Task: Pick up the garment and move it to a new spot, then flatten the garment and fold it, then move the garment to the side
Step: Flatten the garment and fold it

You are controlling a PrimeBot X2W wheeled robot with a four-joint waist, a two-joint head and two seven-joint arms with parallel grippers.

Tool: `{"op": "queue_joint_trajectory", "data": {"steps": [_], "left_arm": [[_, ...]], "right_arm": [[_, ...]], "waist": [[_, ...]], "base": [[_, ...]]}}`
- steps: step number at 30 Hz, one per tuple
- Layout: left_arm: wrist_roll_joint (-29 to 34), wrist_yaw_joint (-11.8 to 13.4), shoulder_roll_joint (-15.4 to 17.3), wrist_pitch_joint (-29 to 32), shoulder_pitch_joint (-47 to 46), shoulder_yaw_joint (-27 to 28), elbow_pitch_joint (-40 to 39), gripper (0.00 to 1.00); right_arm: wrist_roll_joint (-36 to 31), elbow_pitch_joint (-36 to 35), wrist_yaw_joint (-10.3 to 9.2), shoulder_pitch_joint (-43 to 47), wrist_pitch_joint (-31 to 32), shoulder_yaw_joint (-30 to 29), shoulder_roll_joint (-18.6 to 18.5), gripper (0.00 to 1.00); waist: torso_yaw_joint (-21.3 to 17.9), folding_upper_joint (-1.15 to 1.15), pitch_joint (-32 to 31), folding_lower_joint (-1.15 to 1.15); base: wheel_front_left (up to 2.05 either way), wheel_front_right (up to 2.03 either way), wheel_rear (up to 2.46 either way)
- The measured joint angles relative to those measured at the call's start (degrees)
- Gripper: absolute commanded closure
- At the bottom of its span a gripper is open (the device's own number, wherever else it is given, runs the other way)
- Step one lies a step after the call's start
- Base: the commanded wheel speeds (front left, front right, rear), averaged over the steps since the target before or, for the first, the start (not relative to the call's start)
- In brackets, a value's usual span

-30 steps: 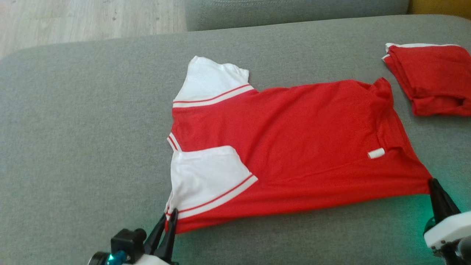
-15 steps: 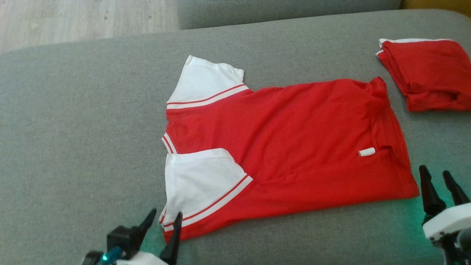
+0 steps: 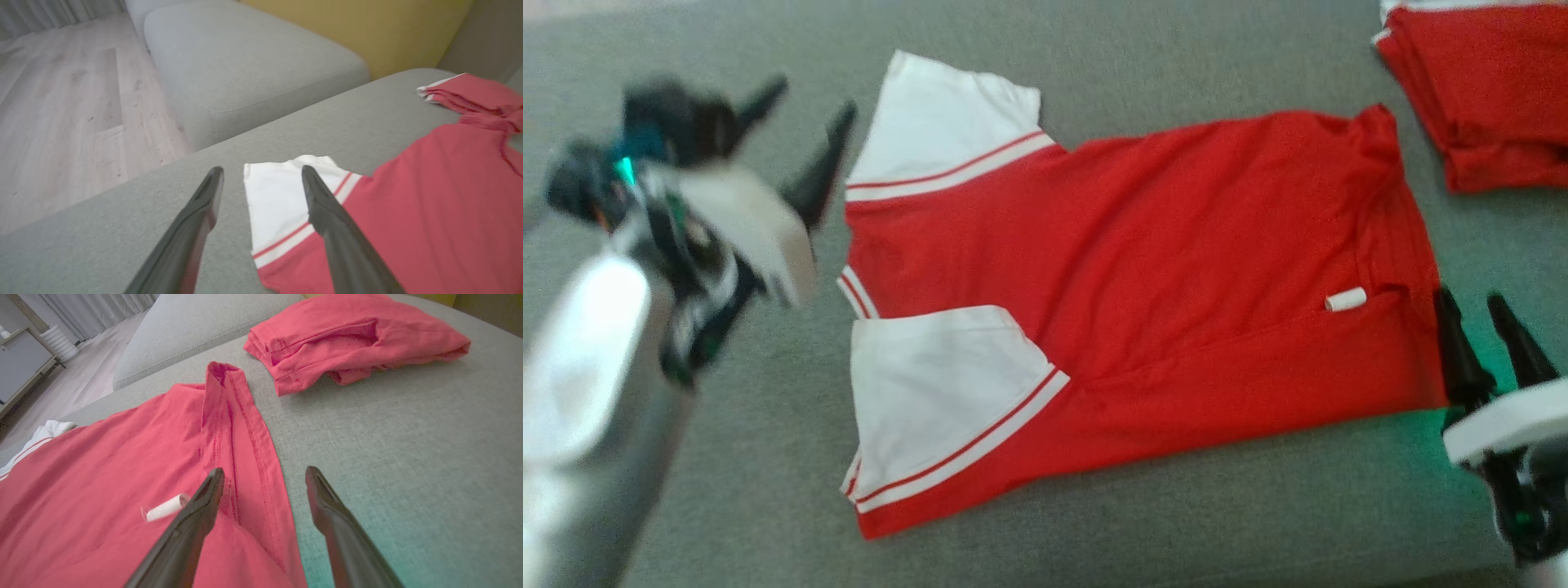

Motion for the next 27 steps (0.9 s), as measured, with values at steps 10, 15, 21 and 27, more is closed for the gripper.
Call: {"op": "queue_joint_trajectory", "data": {"steps": [10,15,21,27], "left_arm": [[-1.9,-2.0,1.0,10.4,-25.3,-6.2,20.3,0.0],[-1.9,-2.4,1.9,10.9,-28.1,-8.8,26.5,0.0],[-2.7,-2.4,4.3,9.3,-28.4,-12.3,28.7,0.0],[-3.7,-2.4,5.3,7.3,-29.6,-14.3,30.2,0.26]], "right_arm": [[0.4,-2.3,0.0,-8.1,0.8,3.6,0.0,0.0],[1.0,-1.1,0.0,-8.6,-0.6,4.7,0.1,0.0],[1.5,0.3,0.0,-9.8,-2.1,5.5,0.7,0.0],[2.3,1.4,0.0,-10.4,-3.1,6.1,0.7,0.0]], "waist": [[-5.5,0.0,9.9,0.0],[-8.3,0.0,12.7,0.0],[-10.7,0.0,14.4,-0.02],[-11.5,0.0,14.6,-0.02]], "base": [[0.0,0.0,0.0],[0.0,0.0,0.0],[0.0,0.0,0.0],[0.0,0.0,0.0]]}}
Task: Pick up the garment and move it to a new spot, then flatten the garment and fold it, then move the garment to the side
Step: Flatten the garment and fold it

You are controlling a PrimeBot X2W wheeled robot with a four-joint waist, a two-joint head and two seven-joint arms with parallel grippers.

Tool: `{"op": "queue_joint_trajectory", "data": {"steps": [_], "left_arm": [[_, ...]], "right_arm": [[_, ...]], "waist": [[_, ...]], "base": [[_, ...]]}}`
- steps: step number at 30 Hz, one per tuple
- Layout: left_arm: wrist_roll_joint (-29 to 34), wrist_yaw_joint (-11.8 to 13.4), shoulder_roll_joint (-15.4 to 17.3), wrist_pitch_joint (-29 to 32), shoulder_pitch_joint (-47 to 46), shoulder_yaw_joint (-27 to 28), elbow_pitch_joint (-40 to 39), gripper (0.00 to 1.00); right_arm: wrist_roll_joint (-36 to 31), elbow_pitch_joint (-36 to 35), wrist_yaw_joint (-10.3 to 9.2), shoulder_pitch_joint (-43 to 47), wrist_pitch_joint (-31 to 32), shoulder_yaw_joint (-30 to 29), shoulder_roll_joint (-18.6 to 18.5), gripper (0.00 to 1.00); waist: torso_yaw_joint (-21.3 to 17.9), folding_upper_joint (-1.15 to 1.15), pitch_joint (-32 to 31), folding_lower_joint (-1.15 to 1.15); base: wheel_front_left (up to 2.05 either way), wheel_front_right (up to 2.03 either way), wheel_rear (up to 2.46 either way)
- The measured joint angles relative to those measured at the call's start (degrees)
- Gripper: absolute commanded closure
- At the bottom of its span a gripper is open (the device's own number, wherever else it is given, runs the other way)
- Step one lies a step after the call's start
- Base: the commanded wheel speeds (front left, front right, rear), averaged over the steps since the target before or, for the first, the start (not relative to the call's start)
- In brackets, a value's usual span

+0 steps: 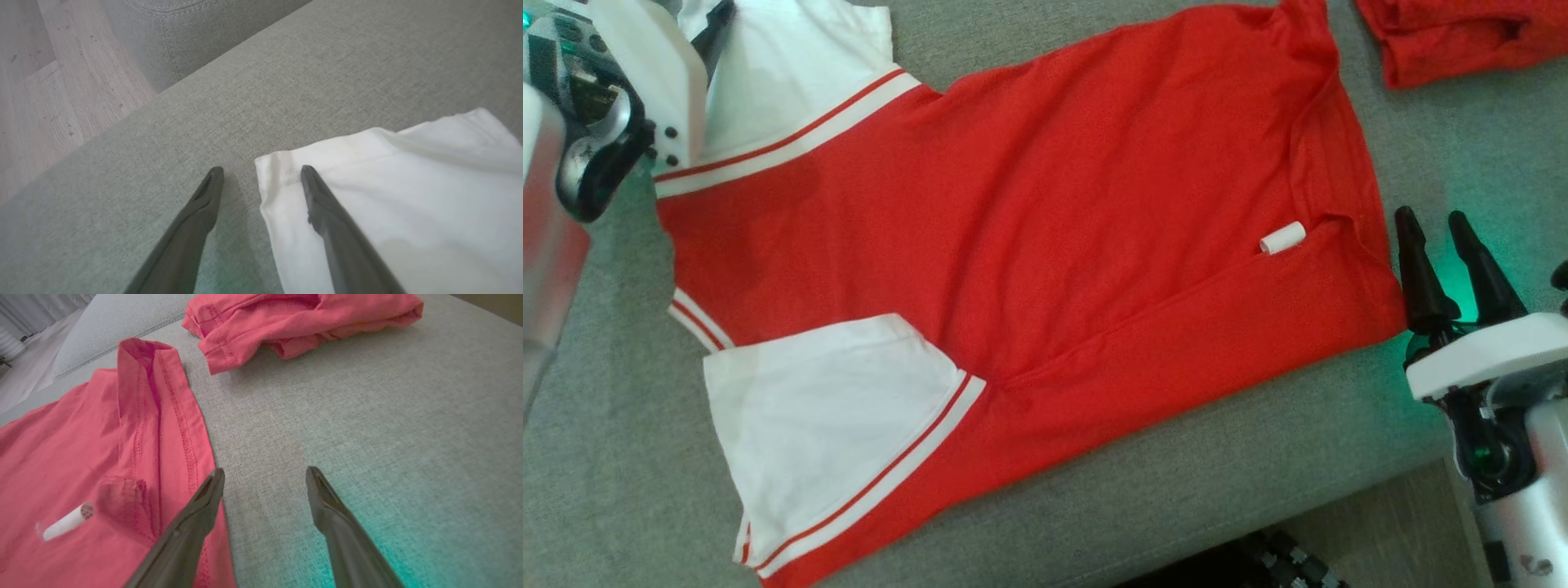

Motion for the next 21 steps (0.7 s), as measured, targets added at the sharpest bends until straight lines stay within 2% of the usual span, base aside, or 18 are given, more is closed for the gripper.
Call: {"op": "queue_joint_trajectory", "data": {"steps": [1,2,3,4,11,14,18,21], "left_arm": [[-0.3,0.0,0.1,-0.1,-0.2,-0.2,0.2,0.55],[-0.7,0.0,0.1,-0.2,-0.3,-0.6,0.2,0.55],[-1.2,0.0,0.0,-0.3,-0.4,-1.1,0.2,0.72],[-1.8,0.0,0.0,-0.5,-0.4,-1.7,0.3,1.0],[-3.3,0.0,0.1,-2.6,-0.8,-4.4,0.8,1.0],[-3.3,0.0,0.2,-4.6,-0.8,-6.3,1.3,1.0],[-3.7,0.0,0.4,-6.4,-0.8,-8.2,1.5,1.0],[-4.3,0.0,0.4,-7.1,-1.4,-9.7,1.5,1.0]], "right_arm": [[0.1,0.1,0.0,0.0,-0.2,0.1,0.0,0.0],[0.1,0.3,0.0,0.0,-0.3,0.2,0.0,0.0],[0.1,0.5,0.0,0.0,-0.3,0.2,0.0,0.0],[0.1,0.7,0.0,0.0,-0.3,0.2,-0.1,0.0],[0.1,0.5,0.0,-0.1,-0.4,0.2,-0.6,0.0],[0.9,-1.1,0.0,-1.5,0.3,1.2,-1.9,0.0],[0.4,-2.6,0.0,-8.5,4.1,4.3,-3.8,0.0],[0.1,-1.4,0.0,-15.4,8.9,7.0,-3.9,0.0]], "waist": [[0.0,0.0,0.0,0.0],[-0.1,0.0,0.0,0.0],[-0.1,0.0,-0.1,0.0],[-0.1,0.0,-0.1,0.0],[0.5,0.0,-0.7,0.0],[0.9,0.0,-1.3,0.0],[1.4,0.0,-2.3,0.0],[2.0,0.0,-2.8,0.0]], "base": [[0.0,0.0,0.0],[0.0,0.0,0.0],[0.0,0.0,0.0],[0.0,0.0,0.0],[0.0,0.0,0.0],[0.0,0.0,0.0],[0.0,0.0,0.0],[0.0,0.0,0.0]]}}
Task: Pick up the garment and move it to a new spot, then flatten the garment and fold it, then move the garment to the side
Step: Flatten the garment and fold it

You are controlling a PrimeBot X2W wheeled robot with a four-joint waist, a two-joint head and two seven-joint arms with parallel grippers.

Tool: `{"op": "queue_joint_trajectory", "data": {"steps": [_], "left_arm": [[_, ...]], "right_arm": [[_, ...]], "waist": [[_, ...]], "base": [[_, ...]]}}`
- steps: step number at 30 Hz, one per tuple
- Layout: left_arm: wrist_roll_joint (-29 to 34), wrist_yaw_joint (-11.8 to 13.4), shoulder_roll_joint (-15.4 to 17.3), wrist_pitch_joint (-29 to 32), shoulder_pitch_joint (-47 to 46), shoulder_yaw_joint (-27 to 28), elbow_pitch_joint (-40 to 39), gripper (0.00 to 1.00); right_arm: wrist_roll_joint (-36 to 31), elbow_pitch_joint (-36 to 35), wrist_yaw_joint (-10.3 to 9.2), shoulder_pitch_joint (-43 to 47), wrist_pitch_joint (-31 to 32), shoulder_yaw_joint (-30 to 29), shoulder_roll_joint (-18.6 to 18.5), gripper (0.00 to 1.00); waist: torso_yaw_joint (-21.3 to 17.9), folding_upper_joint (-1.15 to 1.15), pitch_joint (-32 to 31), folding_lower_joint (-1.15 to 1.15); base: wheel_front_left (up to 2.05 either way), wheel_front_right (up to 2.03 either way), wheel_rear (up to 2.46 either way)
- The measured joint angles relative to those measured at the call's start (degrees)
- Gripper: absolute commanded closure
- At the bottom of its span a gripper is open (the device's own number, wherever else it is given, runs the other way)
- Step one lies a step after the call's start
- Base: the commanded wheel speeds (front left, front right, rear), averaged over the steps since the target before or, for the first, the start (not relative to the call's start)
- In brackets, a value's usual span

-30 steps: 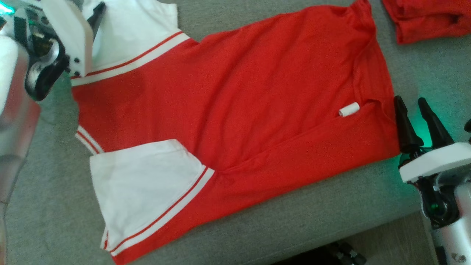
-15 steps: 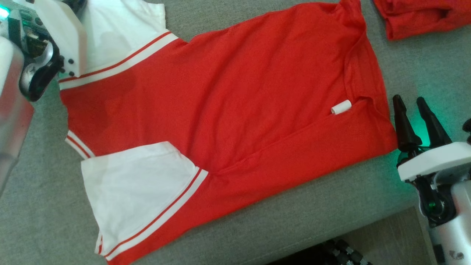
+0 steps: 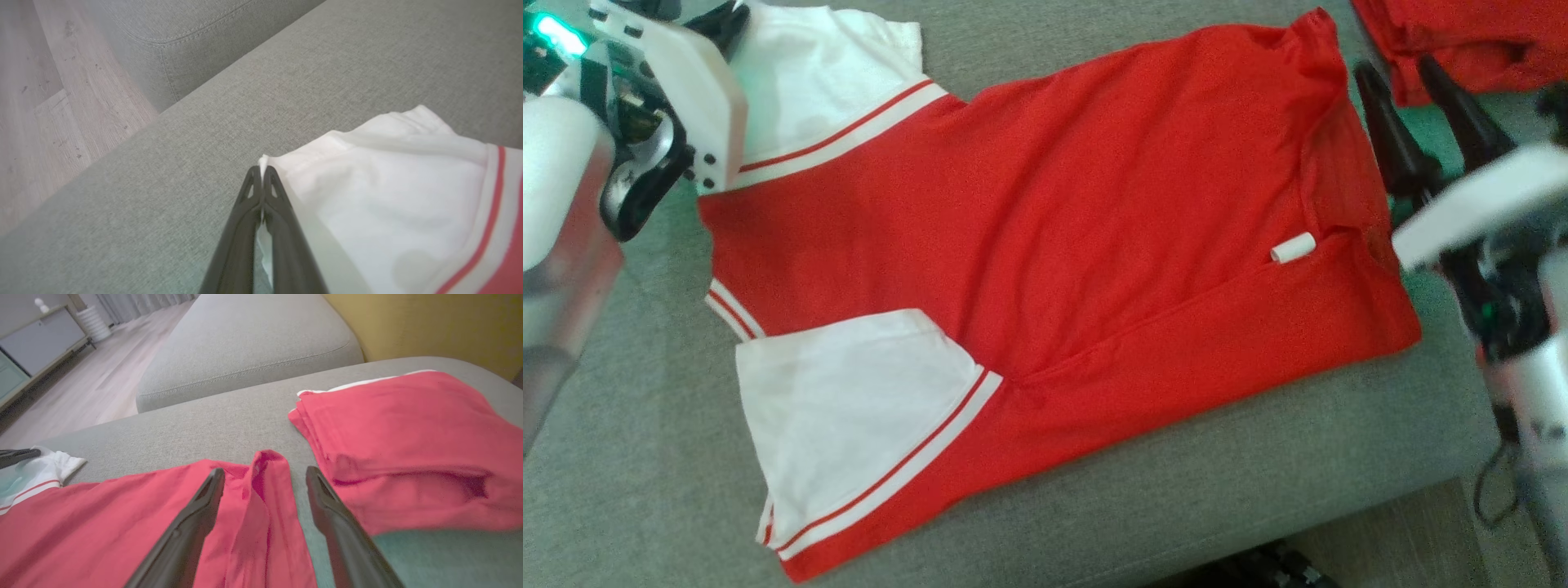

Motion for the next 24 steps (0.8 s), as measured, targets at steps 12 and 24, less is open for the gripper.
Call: {"op": "queue_joint_trajectory", "data": {"steps": [12,24], "left_arm": [[-1.5,0.0,-0.1,-1.0,-2.3,-4.5,-0.6,1.0],[-3.0,0.0,-0.3,-2.5,-4.4,-7.3,-0.3,1.0]], "right_arm": [[-3.7,17.0,0.0,-19.0,17.8,9.9,0.0,0.0],[-3.9,26.1,0.0,-27.3,21.4,15.1,-1.0,0.9]], "waist": [[1.9,0.0,-0.6,0.0],[3.4,0.0,0.3,0.0]], "base": [[0.0,0.0,0.0],[0.0,0.0,0.0]]}}
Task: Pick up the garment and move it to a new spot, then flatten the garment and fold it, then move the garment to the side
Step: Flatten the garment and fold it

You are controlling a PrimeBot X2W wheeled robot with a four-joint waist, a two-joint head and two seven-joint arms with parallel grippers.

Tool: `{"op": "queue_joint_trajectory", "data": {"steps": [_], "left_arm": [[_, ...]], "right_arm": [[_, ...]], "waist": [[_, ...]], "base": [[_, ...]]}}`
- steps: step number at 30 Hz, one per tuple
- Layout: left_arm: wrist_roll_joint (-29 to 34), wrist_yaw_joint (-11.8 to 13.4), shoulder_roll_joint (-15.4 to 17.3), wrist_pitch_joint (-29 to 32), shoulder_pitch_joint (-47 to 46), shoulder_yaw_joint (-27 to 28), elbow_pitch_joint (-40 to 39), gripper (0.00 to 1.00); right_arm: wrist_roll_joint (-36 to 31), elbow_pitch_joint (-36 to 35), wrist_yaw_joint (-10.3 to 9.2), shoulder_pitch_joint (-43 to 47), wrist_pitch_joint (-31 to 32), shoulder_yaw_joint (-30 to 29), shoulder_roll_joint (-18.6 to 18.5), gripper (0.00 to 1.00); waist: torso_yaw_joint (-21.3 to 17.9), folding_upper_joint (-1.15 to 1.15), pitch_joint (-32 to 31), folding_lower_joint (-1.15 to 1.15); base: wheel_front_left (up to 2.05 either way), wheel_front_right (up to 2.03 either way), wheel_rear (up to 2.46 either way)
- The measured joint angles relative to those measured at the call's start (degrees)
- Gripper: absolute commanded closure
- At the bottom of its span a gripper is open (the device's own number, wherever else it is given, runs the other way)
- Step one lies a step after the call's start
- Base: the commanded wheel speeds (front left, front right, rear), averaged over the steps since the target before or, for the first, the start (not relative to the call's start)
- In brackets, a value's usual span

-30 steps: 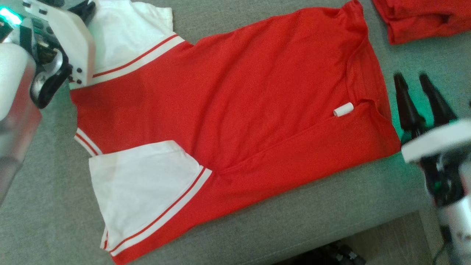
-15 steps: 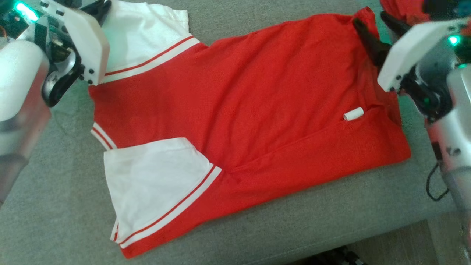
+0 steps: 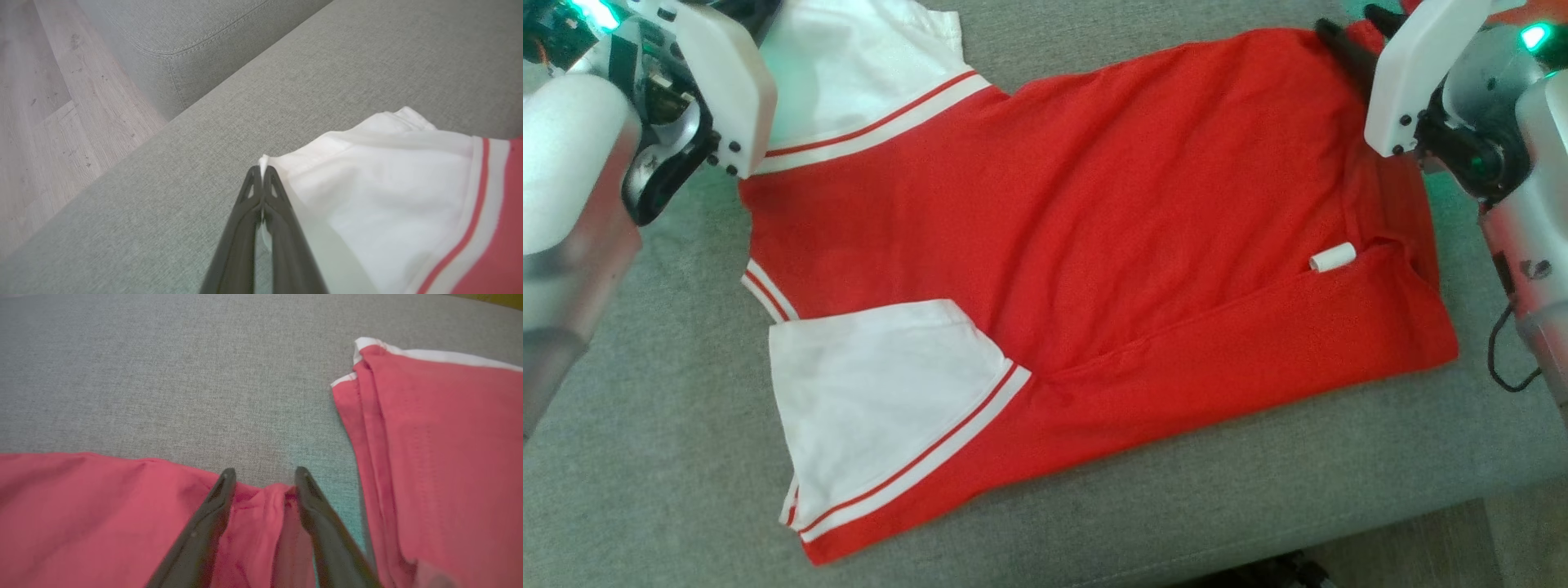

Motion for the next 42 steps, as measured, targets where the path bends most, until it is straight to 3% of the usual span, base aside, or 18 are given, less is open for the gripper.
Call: {"op": "queue_joint_trajectory", "data": {"steps": [1,2,7,13,28,42], "left_arm": [[-0.1,0.0,0.0,0.0,-0.1,-0.1,0.1,1.0],[-0.3,0.0,0.0,-0.3,-0.2,-0.2,0.4,1.0],[-0.7,0.0,-0.1,-1.3,-0.5,-1.0,1.0,1.0],[-0.3,0.0,-0.1,-5.2,-0.6,-1.4,1.2,1.0],[4.8,1.4,-0.6,-19.8,-4.7,-1.4,5.9,1.0],[5.3,3.7,-2.4,-30.1,-4.8,-0.3,6.2,1.0]], "right_arm": [[0.0,0.5,0.0,-0.3,0.0,0.2,0.0,0.9],[0.1,0.9,0.0,-0.5,0.0,0.4,-0.1,1.0],[1.1,2.0,0.0,-0.9,0.4,1.4,-0.4,1.0],[2.6,2.0,0.0,-0.9,-3.5,0.9,-0.8,1.0],[3.9,4.9,0.0,-4.1,-10.8,-2.4,-3.7,1.0],[6.1,5.8,0.0,-0.6,-24.8,-8.2,-3.7,1.0]], "waist": [[0.1,0.0,0.1,0.0],[0.2,0.0,0.1,0.0],[0.7,0.0,0.1,0.0],[1.0,0.0,0.0,0.0],[1.0,0.0,-1.4,0.0],[3.4,0.0,-3.5,0.0]], "base": [[0.0,0.0,0.0],[0.0,0.0,0.0],[0.0,0.0,0.0],[0.0,0.0,0.0],[0.0,0.0,0.0],[0.0,0.0,0.0]]}}
